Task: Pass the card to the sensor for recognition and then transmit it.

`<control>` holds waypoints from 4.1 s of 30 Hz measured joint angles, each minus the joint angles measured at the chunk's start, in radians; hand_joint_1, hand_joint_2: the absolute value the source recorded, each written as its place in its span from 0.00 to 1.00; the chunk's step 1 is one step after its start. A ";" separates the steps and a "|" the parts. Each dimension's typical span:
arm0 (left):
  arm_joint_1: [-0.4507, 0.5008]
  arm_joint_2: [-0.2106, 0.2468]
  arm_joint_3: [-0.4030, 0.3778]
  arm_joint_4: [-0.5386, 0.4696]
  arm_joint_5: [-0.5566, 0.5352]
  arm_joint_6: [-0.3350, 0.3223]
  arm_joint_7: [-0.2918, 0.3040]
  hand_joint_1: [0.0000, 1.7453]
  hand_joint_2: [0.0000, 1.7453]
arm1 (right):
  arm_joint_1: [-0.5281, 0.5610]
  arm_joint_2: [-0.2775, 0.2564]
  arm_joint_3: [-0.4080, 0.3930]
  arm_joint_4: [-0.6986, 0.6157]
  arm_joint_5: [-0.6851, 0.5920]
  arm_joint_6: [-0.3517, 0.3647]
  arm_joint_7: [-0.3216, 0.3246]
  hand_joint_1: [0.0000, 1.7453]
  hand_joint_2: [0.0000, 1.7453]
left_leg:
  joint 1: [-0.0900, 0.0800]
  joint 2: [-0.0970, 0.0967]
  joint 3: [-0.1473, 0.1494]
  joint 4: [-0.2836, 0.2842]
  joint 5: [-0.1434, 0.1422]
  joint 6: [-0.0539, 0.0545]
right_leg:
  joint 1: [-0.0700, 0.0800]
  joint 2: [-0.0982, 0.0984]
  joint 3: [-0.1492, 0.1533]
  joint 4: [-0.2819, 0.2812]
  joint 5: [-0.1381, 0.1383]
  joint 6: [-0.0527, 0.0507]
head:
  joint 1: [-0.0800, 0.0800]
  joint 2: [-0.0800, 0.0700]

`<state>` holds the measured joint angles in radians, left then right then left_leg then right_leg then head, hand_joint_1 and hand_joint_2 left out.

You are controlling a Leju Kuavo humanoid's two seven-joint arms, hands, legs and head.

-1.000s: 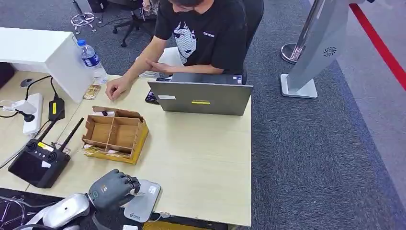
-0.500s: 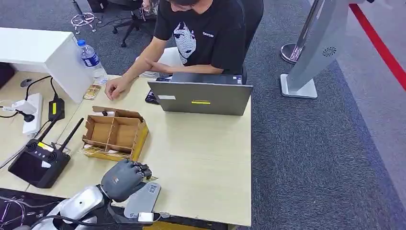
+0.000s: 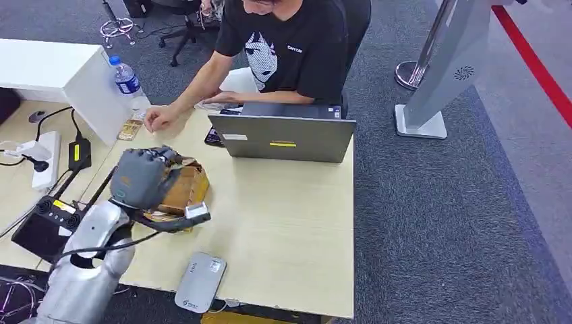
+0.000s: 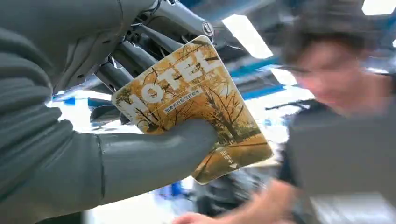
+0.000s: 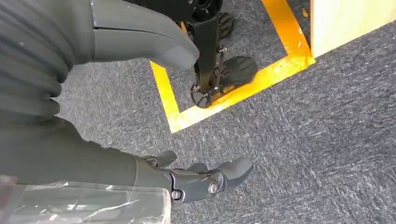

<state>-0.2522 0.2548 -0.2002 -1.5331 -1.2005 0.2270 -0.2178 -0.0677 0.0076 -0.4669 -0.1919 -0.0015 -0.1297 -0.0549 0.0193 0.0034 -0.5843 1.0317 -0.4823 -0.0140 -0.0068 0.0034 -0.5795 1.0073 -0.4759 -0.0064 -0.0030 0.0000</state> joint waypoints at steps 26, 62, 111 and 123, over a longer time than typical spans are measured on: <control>-0.130 -0.084 0.227 0.072 -0.027 -0.013 0.000 1.00 1.00 | -0.003 0.000 0.000 0.000 0.052 0.006 0.006 0.00 1.00 | 0.000 0.000 0.000 0.000 0.001 0.000 | 0.000 0.000 0.000 0.001 0.000 0.000 | 0.000 0.000; 0.126 0.054 -0.064 -0.006 0.118 -0.092 -0.177 0.00 1.00 | -0.002 0.005 -0.074 0.001 0.053 0.006 0.003 0.00 1.00 | 0.000 0.001 -0.001 0.000 -0.001 0.000 | 0.000 0.001 -0.001 -0.001 -0.001 0.001 | 0.000 0.000; 0.226 0.223 0.007 0.110 0.100 -0.128 -0.089 0.00 1.00 | -0.002 0.005 -0.142 0.001 0.125 0.021 0.006 0.00 1.00 | 0.000 0.000 -0.001 0.000 -0.001 0.000 | 0.000 0.000 0.000 0.000 -0.001 0.001 | 0.000 0.000; 0.199 0.159 0.026 0.194 0.040 -0.051 -0.103 0.00 1.00 | -0.003 0.006 -0.148 0.001 0.145 0.024 0.006 0.00 1.00 | 0.000 0.000 -0.001 0.000 -0.001 0.000 | 0.000 0.000 -0.001 0.000 -0.001 0.001 | 0.000 0.000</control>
<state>-0.0535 0.4135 -0.1743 -1.3393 -1.1608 0.1759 -0.3205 -0.0707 0.0137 -0.6153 -0.1911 0.1438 -0.1061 -0.0492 0.0195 0.0034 -0.5852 1.0314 -0.4835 -0.0138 -0.0067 0.0035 -0.5800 1.0068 -0.4773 -0.0052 -0.0034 0.0000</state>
